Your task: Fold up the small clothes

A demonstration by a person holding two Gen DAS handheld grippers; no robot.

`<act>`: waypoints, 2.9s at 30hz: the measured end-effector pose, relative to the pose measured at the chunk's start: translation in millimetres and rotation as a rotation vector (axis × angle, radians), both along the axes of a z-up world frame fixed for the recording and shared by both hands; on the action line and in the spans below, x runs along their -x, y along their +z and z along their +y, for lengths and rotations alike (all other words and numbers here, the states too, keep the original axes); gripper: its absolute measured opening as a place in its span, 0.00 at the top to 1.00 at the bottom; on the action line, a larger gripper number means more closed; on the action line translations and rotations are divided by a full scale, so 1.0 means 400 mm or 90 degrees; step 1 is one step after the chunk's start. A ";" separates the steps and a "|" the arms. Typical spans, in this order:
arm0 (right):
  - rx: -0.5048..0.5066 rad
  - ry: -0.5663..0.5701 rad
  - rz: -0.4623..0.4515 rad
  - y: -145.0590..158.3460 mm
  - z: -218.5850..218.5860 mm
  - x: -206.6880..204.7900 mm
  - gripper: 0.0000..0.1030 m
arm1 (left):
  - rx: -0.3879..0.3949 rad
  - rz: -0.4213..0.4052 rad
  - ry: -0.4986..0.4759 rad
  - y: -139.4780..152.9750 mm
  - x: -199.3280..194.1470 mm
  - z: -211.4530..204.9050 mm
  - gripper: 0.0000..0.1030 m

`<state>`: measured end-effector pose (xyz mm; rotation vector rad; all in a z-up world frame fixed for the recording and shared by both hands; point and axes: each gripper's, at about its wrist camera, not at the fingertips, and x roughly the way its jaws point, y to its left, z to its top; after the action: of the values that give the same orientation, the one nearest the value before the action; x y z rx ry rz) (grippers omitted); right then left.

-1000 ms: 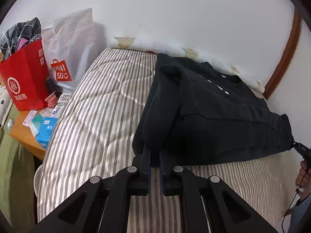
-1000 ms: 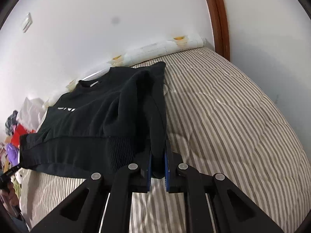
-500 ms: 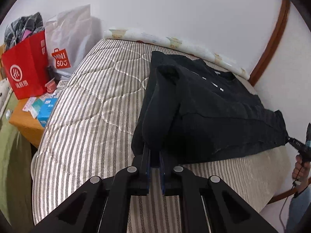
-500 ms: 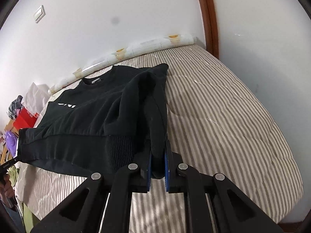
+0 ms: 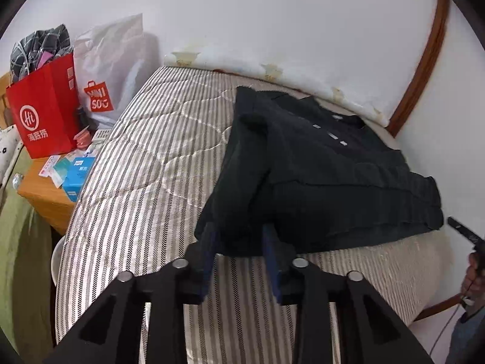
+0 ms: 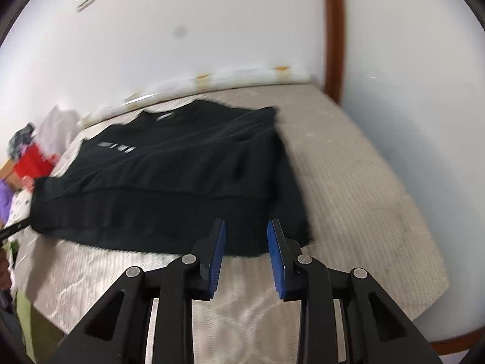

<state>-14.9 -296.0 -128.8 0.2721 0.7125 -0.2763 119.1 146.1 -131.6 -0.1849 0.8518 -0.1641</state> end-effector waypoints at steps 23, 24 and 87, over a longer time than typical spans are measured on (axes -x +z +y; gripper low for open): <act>-0.028 0.016 0.056 -0.092 0.050 -0.107 0.87 | -0.008 0.076 -0.135 -0.067 -0.049 -0.158 0.71; -0.025 0.011 0.048 -0.084 0.050 -0.108 0.87 | -0.011 0.078 -0.136 -0.065 -0.054 -0.163 0.71; -0.047 -0.052 -0.080 0.041 -0.243 -0.518 0.85 | -0.080 -0.025 -0.109 0.031 -0.479 -0.157 0.48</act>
<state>192.5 -393.0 -112.4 0.3869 0.5888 -0.3085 310.8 83.5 -119.3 0.0085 0.8357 -0.2728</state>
